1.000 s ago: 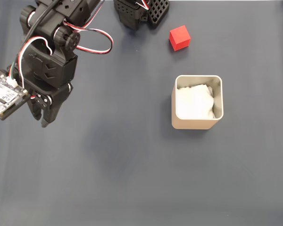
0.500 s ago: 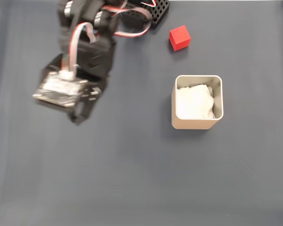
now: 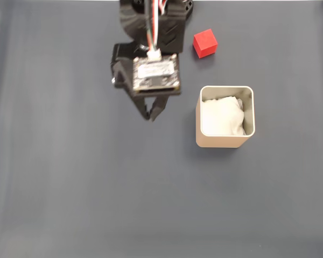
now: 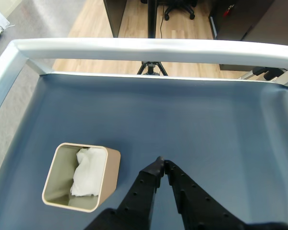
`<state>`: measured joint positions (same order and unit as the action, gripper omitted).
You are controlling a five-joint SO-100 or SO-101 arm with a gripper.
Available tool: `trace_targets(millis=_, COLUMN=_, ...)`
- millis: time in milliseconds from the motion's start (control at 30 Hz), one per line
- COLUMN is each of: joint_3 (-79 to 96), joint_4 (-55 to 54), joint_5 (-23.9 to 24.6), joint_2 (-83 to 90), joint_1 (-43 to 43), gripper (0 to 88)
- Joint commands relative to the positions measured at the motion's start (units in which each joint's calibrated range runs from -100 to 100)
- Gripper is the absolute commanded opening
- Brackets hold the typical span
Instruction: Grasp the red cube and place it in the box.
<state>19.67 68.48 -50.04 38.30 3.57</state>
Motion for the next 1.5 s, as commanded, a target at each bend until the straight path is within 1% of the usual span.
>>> trace_targets(millis=0, joint_3=1.6, joint_4=1.8, joint_5=-0.9, joint_2=5.0, joint_1=-0.5, gripper=0.2)
trace_targets(millis=200, joint_3=7.3, joint_4=3.2, joint_5=-1.0, joint_2=11.4, joint_1=-1.2, gripper=0.2)
trace_targets(millis=400, joint_3=10.5, joint_4=4.7, joint_5=-0.8, joint_2=16.3, joint_1=-4.2, gripper=0.2)
trace_targets(millis=633, joint_3=11.3, joint_4=10.3, joint_5=-1.6, joint_2=20.5, joint_1=-10.0, gripper=0.2)
trace_targets(millis=867, joint_3=11.5, joint_4=18.7, joint_5=-3.9, joint_2=24.7, joint_1=-15.2, gripper=0.2)
trace_targets(millis=1033, joint_3=11.9, joint_4=22.3, joint_5=-4.2, joint_2=27.0, joint_1=-19.3, gripper=0.2)
trace_targets(millis=1467, joint_3=12.5, joint_4=25.6, joint_5=-4.6, joint_2=29.4, joint_1=-31.0, gripper=0.3)
